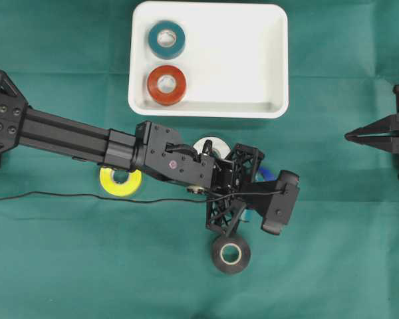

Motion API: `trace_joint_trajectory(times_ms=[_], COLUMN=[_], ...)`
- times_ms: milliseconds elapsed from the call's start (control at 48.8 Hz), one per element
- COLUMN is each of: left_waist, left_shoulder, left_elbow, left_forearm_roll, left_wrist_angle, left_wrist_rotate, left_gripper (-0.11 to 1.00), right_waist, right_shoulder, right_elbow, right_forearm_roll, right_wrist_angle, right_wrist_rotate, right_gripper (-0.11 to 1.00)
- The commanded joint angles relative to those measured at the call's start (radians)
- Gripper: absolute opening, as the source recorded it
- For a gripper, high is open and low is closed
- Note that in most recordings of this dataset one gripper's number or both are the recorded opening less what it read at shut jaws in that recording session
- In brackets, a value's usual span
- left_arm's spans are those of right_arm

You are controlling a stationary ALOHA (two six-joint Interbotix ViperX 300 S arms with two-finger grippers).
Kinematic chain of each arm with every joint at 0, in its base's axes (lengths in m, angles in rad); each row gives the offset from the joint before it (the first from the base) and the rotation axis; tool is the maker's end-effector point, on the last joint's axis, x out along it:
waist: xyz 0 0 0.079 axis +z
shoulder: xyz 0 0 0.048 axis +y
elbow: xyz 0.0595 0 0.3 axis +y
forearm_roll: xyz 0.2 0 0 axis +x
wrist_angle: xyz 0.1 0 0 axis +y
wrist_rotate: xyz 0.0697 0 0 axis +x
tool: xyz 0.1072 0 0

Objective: Put the tape into the white case with the left arm.
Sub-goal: 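Grip the blue roll's core with the left gripper and lift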

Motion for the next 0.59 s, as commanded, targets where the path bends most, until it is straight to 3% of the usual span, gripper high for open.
trace_joint_trajectory(times_ms=[0,574], left_waist=[0.002,0.040], left_shoulder=[-0.083,-0.253], left_elbow=[-0.017,0.040], left_forearm_roll=[0.002,0.002], left_wrist_angle=[0.020,0.147], left_wrist_rotate=[0.000,0.006], left_gripper=[0.26,0.26], right_waist=[0.000,0.000], right_shoulder=[0.006,0.005], right_elbow=[-0.011,-0.011], right_forearm_roll=[0.000,-0.002], right_wrist_angle=[-0.011,-0.009], right_wrist_rotate=[0.000,0.000], right_gripper=[-0.09,-0.09])
